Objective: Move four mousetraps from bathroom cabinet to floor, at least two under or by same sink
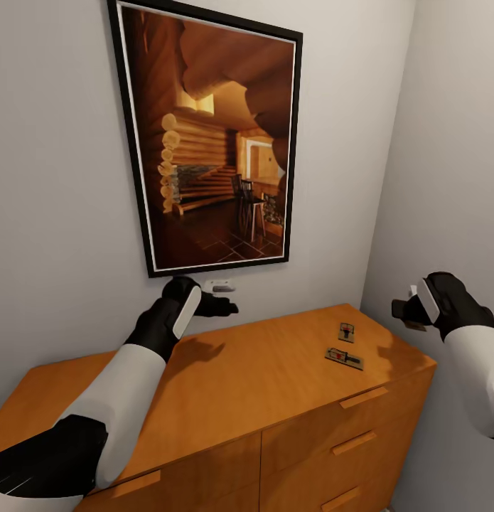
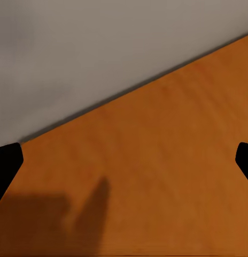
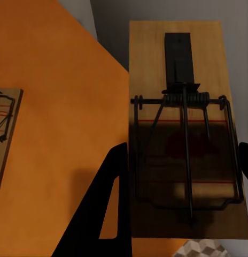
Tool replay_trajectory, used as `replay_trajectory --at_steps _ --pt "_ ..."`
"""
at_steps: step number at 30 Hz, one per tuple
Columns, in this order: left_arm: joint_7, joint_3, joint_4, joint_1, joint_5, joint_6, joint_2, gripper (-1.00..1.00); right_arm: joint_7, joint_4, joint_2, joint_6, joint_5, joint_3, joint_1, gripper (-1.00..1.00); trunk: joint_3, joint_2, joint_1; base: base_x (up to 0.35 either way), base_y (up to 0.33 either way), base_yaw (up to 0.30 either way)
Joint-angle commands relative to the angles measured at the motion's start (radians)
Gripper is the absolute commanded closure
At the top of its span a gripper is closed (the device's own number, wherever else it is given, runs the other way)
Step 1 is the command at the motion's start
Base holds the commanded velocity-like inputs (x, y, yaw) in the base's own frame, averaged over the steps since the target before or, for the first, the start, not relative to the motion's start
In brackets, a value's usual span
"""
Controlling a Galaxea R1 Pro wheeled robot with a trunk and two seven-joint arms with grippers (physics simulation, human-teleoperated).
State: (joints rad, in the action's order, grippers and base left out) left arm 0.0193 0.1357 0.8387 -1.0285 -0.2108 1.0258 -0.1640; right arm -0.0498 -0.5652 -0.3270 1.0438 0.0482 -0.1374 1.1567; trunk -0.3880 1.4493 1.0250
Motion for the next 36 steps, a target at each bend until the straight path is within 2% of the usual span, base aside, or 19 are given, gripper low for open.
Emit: replay_trajectory --at_steps 1,9,22,28,36 --pt "0.002 0.001 -0.003 -0.001 -0.003 0.004 0.000 -1.00 -0.005 -0.001 0.000 0.003 0.006 -0.002 0.000 1.00 -0.001 0.001 0.000 0.000 0.000 0.043" --pt "0.006 0.000 -0.034 -0.001 -0.002 0.004 0.017 -1.00 -0.005 -0.001 0.001 0.003 0.006 -0.002 -0.001 1.00 -0.001 0.001 0.000 0.000 0.000 0.188" --pt "0.007 -0.001 -0.062 -0.001 -0.002 0.004 0.076 -1.00 -0.005 -0.002 0.000 0.003 0.005 -0.001 -0.002 1.00 -0.001 0.001 0.000 0.000 0.000 0.258" --pt "0.007 -0.002 -0.075 -0.001 -0.002 0.004 0.095 -1.00 -0.005 -0.002 0.001 0.003 0.005 -0.001 -0.002 1.00 -0.001 0.001 0.000 0.000 0.000 0.074" --pt "0.008 -0.002 -0.113 -0.001 -0.002 0.004 0.106 -1.00 -0.005 -0.003 0.001 0.003 0.004 -0.001 -0.002 1.00 -0.001 0.001 0.000 0.000 0.000 0.011"
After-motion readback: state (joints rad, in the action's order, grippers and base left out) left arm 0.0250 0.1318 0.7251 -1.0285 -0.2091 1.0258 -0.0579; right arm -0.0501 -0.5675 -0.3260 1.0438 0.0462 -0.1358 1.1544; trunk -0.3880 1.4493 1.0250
